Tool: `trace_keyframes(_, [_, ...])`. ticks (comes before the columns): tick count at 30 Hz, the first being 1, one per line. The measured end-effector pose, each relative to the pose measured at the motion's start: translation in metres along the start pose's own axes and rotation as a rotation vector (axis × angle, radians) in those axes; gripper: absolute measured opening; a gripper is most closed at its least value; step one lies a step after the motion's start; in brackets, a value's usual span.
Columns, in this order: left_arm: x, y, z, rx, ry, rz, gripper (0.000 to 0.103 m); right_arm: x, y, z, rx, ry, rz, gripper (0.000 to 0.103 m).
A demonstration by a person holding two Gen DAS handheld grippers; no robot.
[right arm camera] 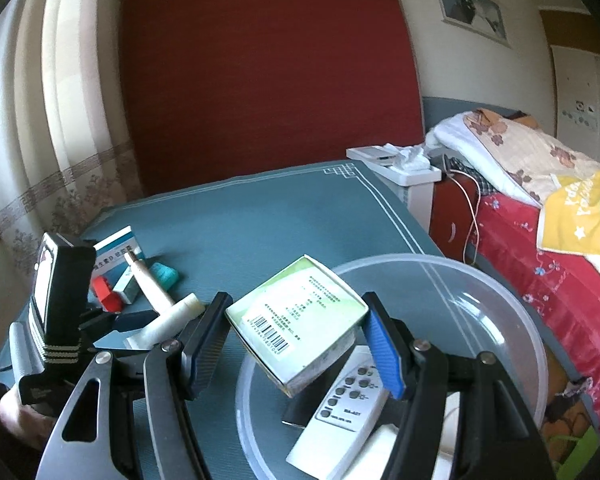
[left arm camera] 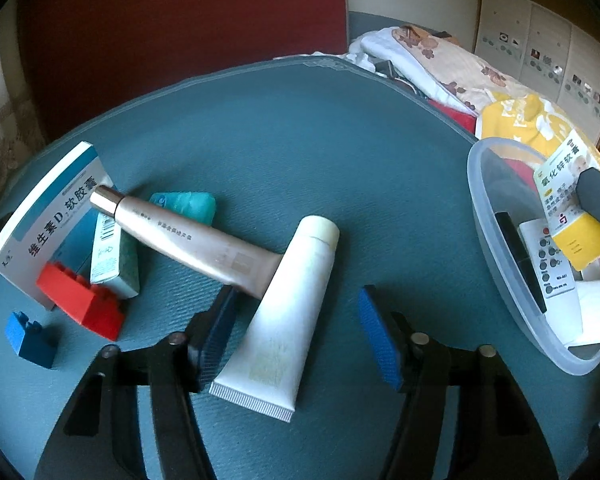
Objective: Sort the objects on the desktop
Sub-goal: 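Lift the yellow-white box with the right gripper while the left grasps the white lotion tube, then carry the box over the basin with the right gripper while the left carries the white tube there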
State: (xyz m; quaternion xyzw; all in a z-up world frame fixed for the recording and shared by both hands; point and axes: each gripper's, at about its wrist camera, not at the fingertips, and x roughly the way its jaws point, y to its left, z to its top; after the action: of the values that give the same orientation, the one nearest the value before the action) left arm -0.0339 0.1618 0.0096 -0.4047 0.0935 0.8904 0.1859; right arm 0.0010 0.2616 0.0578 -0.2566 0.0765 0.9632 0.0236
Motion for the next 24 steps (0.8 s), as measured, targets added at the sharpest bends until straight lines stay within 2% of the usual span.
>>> trace_keyframes(1, [0.000,0.000,0.000,-0.001,-0.004,0.002,0.056,0.001,-0.002,0.000,0.006,0.004,0.003,0.070])
trace_keyframes(3, [-0.001,-0.002,-0.001,-0.001,-0.012,-0.001,0.042,0.001,-0.004,0.001,0.012,0.003,0.000,0.070])
trace_keyframes(6, [-0.003,-0.003,-0.001,0.003,-0.016,-0.013,0.030,0.000,-0.005,0.003,0.015,-0.006,-0.007,0.069])
trace_keyframes(12, [-0.011,-0.005,-0.005,-0.025,-0.015,-0.039,0.029,-0.001,-0.009,0.006,0.023,-0.013,-0.021,0.069])
trace_keyframes(19, [-0.036,-0.006,-0.006,-0.067,-0.056,-0.071,0.029,0.000,-0.021,0.009,0.043,-0.018,-0.045,0.070])
trace_keyframes(24, [-0.049,-0.017,-0.002,-0.050,-0.080,-0.087,0.029,0.003,-0.035,0.011,0.087,-0.008,-0.078,0.070])
